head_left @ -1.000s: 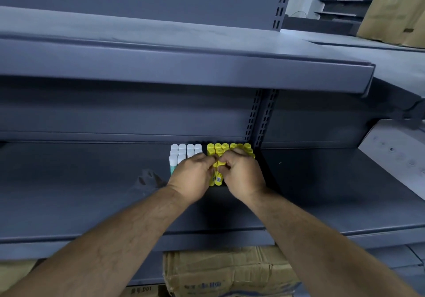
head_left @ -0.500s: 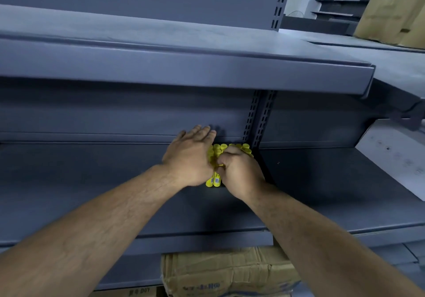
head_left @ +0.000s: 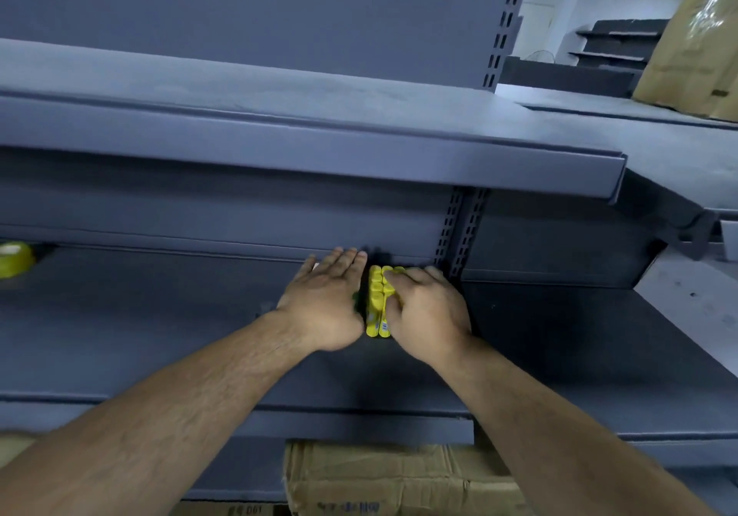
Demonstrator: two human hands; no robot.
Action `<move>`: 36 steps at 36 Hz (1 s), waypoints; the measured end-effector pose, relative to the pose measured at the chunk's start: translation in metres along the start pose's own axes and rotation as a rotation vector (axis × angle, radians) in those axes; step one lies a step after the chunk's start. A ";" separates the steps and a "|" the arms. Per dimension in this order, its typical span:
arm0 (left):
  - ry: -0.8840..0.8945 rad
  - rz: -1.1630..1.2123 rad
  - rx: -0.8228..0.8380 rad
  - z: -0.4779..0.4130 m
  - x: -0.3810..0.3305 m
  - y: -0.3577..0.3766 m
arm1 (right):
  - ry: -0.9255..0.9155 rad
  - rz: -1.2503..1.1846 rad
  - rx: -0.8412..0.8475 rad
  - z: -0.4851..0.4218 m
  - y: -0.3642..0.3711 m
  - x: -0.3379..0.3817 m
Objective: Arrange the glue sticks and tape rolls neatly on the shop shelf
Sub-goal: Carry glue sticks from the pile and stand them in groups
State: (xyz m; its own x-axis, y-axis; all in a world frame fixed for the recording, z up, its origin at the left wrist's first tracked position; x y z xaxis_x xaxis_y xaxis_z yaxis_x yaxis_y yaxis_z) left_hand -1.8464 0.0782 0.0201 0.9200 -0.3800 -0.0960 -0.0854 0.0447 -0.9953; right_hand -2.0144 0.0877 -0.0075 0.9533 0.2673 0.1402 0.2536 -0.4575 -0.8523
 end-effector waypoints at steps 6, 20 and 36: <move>-0.127 -0.009 -0.066 0.029 0.017 0.007 | -0.131 -0.040 -0.059 -0.006 0.004 0.034; -0.431 -0.021 -0.132 0.157 0.126 0.010 | -0.316 -0.222 0.145 0.004 0.032 0.180; -0.664 0.022 -0.270 0.373 0.347 -0.009 | -0.478 -0.252 0.366 0.009 0.062 0.491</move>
State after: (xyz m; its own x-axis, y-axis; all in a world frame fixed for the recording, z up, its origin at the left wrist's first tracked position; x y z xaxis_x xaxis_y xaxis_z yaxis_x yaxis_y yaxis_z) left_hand -1.3839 0.2907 -0.0013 0.9482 0.2648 -0.1756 -0.1189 -0.2167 -0.9690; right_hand -1.5321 0.1983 0.0040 0.6727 0.7151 0.1901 0.3066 -0.0355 -0.9512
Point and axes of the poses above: each hand's wrist, its own z-axis away from the middle knuckle, its own y-axis out of the palm, x = y × z, the point moved 1 cm from there along -z, towards the middle knuckle, and after that the axes turned 2 degrees about y, right-handed, at the moved point
